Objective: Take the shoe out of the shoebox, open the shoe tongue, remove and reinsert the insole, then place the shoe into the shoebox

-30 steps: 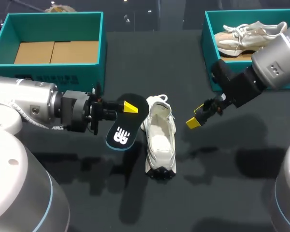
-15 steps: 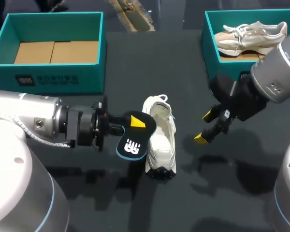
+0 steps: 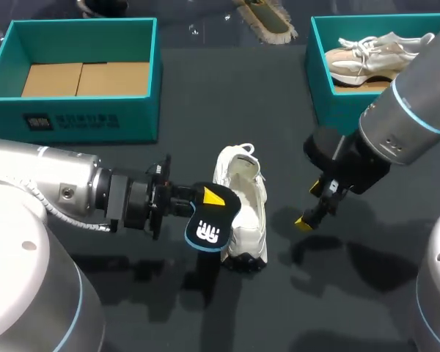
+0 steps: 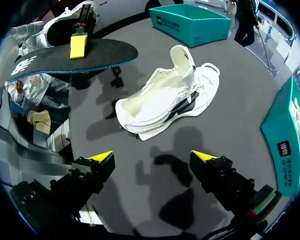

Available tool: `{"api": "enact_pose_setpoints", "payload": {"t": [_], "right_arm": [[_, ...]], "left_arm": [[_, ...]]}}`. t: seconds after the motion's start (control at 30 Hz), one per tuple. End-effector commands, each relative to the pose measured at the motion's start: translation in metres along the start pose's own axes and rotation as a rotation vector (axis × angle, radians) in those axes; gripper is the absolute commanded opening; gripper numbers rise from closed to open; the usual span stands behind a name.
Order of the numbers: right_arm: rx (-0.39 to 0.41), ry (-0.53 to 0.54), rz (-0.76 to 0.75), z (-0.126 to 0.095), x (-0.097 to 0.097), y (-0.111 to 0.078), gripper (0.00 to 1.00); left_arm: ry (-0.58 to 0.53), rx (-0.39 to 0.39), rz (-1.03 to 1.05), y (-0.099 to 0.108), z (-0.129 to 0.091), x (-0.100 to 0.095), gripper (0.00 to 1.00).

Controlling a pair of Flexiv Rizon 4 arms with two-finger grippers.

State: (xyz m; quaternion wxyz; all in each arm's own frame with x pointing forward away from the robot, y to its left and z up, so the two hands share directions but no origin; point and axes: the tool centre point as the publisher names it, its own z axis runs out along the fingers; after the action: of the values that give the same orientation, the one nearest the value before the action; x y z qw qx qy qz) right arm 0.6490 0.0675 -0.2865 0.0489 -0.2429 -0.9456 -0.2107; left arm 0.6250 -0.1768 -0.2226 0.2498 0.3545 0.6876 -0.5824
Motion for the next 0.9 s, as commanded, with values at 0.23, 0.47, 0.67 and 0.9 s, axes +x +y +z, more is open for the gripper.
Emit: {"api": "enact_pose_setpoints", "payload": {"t": [0.23, 0.47, 0.67, 0.9], "right_arm": [[0.008, 0.048, 0.041, 0.042, -0.007, -0.004, 1.00], [0.008, 0.048, 0.041, 0.042, -0.007, -0.004, 1.00], [0.008, 0.048, 0.041, 0.042, -0.007, -0.004, 1.00], [0.030, -0.020, -0.085, 0.046, -0.010, 0.011, 1.00]], "left_arm": [[-0.006, 0.000, -0.003, 0.003, 0.011, 0.005, 0.00], [-0.006, 0.000, -0.003, 0.003, 0.011, 0.005, 0.00], [-0.006, 0.000, -0.003, 0.003, 0.011, 0.005, 0.00], [-0.017, -0.007, -0.013, 0.009, 0.014, 0.005, 0.00]]}}
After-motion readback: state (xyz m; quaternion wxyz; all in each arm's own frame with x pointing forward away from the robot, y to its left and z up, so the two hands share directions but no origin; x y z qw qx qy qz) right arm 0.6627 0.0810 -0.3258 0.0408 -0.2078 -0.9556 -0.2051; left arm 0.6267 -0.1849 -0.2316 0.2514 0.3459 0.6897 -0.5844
